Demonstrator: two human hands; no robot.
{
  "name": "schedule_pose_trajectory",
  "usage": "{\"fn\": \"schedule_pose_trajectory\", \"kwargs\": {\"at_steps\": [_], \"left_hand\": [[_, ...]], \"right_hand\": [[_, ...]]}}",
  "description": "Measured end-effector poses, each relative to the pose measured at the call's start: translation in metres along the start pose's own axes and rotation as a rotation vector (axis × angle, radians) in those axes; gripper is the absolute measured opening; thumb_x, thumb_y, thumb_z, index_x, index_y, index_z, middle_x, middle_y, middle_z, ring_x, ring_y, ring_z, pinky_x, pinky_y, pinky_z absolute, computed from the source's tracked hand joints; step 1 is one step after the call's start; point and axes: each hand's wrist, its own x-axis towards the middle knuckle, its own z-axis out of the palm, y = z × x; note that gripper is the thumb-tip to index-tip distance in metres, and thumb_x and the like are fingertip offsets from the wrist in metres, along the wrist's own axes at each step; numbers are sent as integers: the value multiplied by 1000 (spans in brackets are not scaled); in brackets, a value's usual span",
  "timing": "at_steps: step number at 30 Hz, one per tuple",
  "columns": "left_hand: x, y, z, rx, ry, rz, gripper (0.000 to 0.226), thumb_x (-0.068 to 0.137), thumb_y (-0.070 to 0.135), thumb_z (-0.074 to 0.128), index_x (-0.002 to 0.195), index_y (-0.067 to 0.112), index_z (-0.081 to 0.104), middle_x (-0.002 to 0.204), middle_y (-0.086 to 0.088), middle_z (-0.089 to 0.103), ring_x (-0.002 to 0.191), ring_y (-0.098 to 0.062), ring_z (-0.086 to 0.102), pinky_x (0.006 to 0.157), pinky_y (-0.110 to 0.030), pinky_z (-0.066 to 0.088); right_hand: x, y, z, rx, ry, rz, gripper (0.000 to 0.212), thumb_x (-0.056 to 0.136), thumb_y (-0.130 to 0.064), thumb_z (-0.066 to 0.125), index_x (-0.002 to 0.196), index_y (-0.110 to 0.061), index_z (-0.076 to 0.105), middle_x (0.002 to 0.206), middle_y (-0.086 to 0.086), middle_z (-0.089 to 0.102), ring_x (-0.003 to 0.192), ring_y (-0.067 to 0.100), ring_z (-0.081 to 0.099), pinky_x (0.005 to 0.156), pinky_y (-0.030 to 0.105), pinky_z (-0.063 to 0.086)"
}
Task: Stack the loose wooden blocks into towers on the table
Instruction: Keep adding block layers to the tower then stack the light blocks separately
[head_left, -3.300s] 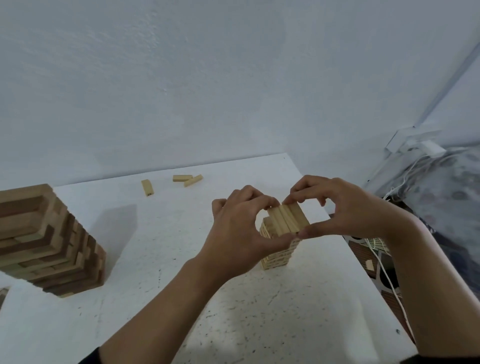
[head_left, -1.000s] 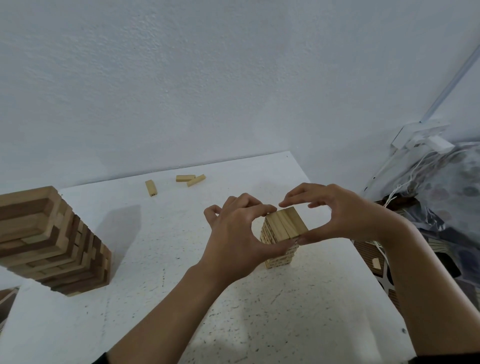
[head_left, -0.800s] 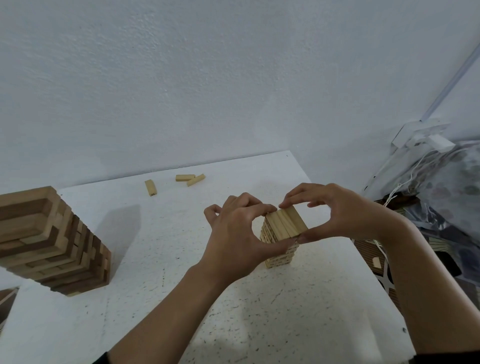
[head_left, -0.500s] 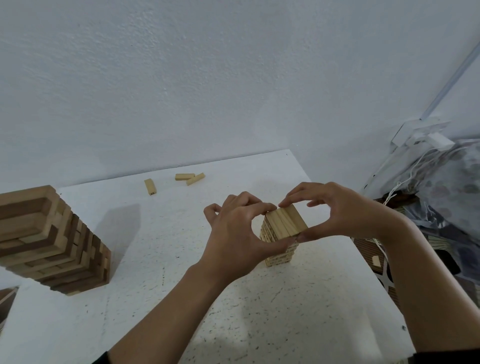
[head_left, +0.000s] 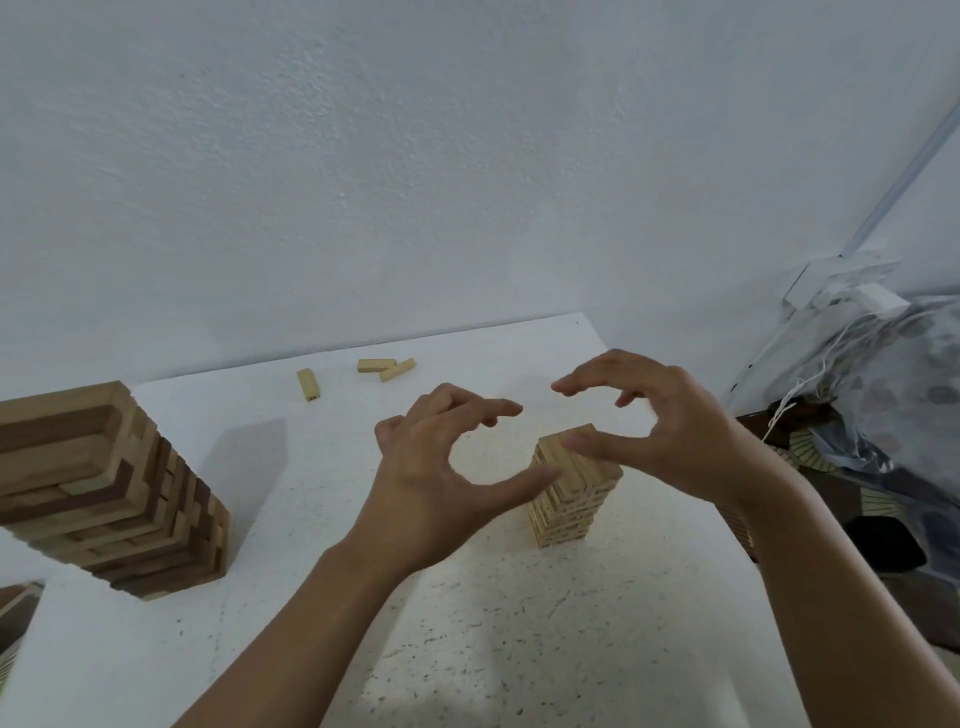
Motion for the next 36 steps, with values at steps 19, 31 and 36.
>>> {"fn": "schedule_pose_trajectory", "kwargs": {"at_steps": [19,31,36], "left_hand": [[-2,-163,-11,185,234,-372,39,98,33,58,135,22,50,144,-5,44,135,-27,39,111,-48,32],[49,-198,-1,568,78,-441,54,104,45,29,153,22,30,167,-2,15,148,-24,16,109,-54,21],[44,-199,0,552,193,-391,46,99,39,41,143,22,42,154,0,38,139,-22,30,103,-50,27]], "right_hand": [[94,-33,210,43,172,177,36,101,-27,52,136,-18,55,135,-5,49,128,14,42,104,22,34],[183,-7,246,-356,36,295,66,102,-28,42,160,-24,12,168,3,4,152,28,8,115,50,22],[198,-4,244,-477,-118,280,53,106,-34,30,157,-23,21,167,0,9,153,27,4,114,53,19]]}}
